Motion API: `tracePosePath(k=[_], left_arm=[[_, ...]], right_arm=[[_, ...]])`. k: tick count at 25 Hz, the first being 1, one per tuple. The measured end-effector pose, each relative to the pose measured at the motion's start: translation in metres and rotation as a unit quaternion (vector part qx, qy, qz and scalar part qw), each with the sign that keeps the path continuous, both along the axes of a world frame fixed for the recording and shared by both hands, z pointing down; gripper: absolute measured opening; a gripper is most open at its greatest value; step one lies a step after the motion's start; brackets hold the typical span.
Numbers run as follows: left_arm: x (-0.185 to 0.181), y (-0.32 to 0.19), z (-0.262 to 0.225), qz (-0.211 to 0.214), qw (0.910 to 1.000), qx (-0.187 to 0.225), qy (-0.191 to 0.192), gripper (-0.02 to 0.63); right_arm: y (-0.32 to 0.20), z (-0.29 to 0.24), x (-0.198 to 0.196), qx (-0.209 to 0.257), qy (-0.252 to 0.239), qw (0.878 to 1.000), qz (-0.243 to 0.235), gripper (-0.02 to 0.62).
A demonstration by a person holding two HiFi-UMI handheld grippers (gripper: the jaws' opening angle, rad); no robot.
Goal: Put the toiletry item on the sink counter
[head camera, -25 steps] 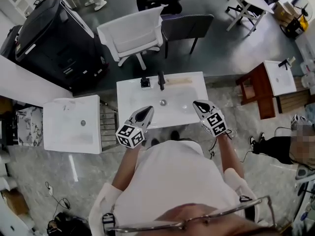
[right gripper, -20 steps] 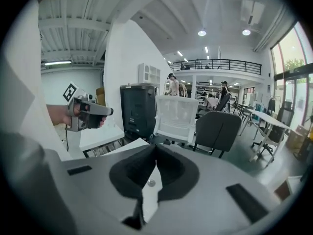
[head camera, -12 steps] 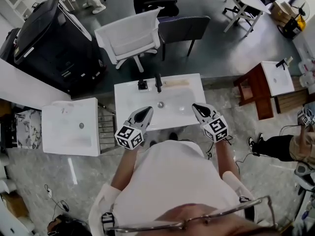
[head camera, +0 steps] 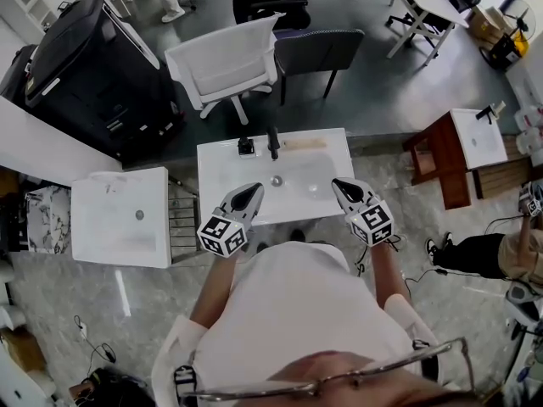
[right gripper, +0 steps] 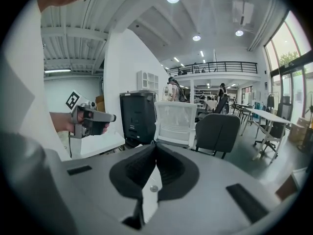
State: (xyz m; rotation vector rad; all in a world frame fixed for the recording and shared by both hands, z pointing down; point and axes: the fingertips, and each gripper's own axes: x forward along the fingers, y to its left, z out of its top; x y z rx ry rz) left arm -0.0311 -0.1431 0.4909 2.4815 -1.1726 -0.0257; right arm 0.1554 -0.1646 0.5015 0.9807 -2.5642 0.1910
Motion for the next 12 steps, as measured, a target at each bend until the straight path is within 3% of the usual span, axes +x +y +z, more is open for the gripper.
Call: tracePosePath(k=[12], left_arm=[[0.0004, 0.0042, 0.0053, -0.003, 1.0000, -0.007, 0.001, 0.005]], right_arm=[[0.0031, 0.0006, -0.0002, 0.000, -0.002, 1.000, -0.001, 0.006]])
